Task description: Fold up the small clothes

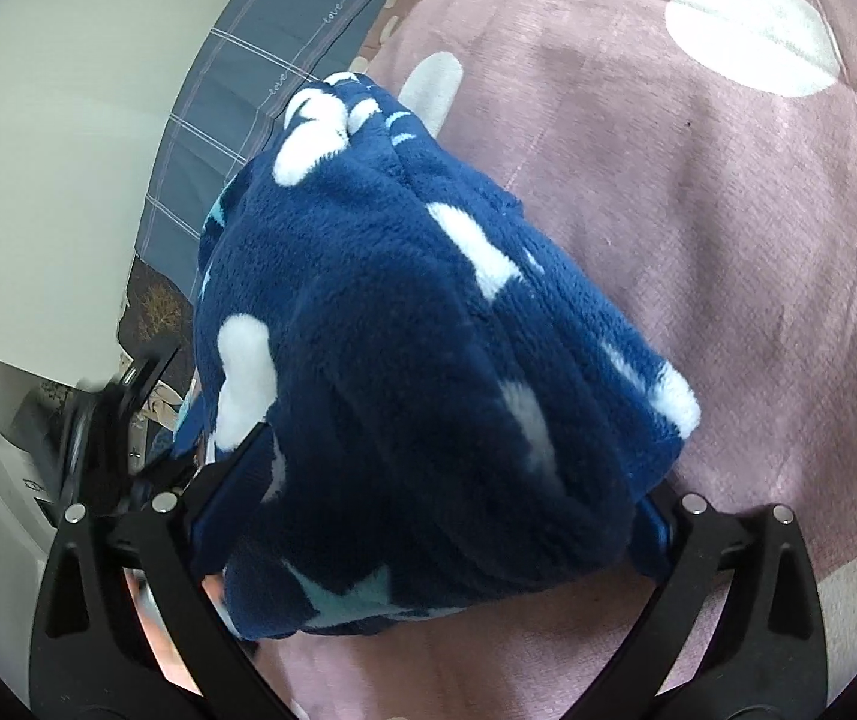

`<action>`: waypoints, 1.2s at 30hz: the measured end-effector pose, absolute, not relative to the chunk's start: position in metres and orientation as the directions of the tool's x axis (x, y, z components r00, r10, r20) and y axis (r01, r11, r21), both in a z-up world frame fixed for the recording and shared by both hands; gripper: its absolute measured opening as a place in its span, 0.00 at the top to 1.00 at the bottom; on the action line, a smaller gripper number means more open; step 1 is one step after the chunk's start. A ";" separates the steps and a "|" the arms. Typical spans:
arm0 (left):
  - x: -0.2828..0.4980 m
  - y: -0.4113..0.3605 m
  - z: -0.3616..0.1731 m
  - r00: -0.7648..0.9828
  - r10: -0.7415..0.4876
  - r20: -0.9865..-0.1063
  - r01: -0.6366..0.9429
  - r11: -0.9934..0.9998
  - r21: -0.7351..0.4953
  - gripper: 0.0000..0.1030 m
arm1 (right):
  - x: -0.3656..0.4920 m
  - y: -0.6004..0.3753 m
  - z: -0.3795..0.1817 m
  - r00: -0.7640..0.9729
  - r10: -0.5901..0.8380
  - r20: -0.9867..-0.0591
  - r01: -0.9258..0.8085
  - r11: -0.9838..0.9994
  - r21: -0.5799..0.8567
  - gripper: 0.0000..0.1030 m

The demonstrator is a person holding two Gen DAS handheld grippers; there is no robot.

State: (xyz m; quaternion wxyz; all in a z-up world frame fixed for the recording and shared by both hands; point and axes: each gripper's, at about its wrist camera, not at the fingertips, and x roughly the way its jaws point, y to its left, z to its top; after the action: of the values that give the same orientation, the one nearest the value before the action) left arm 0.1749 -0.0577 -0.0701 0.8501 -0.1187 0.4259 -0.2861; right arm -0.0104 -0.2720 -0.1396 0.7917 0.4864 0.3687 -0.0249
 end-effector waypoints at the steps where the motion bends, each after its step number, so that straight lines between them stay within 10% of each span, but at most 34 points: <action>1: 0.192 -0.062 -0.079 0.433 -0.602 -0.671 0.389 0.796 -0.463 0.06 | -0.011 -0.271 -0.140 0.729 0.315 -0.608 0.399 0.527 0.750 0.02; 10: 0.272 -0.090 -0.106 0.328 -0.628 -0.705 0.409 0.768 -0.493 0.01 | -0.006 -0.266 -0.139 0.732 0.298 -0.613 0.405 0.533 0.743 0.02; 15: 0.266 -0.093 -0.087 0.380 -0.641 -0.667 0.496 0.750 -0.438 0.54 | 0.007 -0.262 -0.116 0.739 0.236 -0.631 0.338 0.680 0.650 0.32; 17: 0.258 -0.095 -0.068 0.423 -0.629 -0.652 0.533 0.755 -0.382 0.59 | 0.015 -0.256 -0.100 0.746 0.187 -0.639 0.297 0.765 0.571 0.43; 27: 0.310 -0.034 0.083 0.727 -0.518 -0.450 0.465 0.854 -0.232 0.59 | 0.186 -0.280 0.007 0.810 0.241 -0.534 -0.026 0.926 0.378 0.49; 36: 0.441 0.029 0.099 0.848 -0.285 -0.446 0.225 0.957 -0.184 0.59 | 0.414 -0.244 0.062 0.785 0.340 -0.518 -0.203 0.931 0.303 0.49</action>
State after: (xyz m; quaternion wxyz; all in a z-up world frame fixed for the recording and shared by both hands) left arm 0.4409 0.0292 0.0991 0.9593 -0.0625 0.2409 -0.1331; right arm 0.4142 -0.2440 0.0620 0.9375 0.1163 0.2943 0.1446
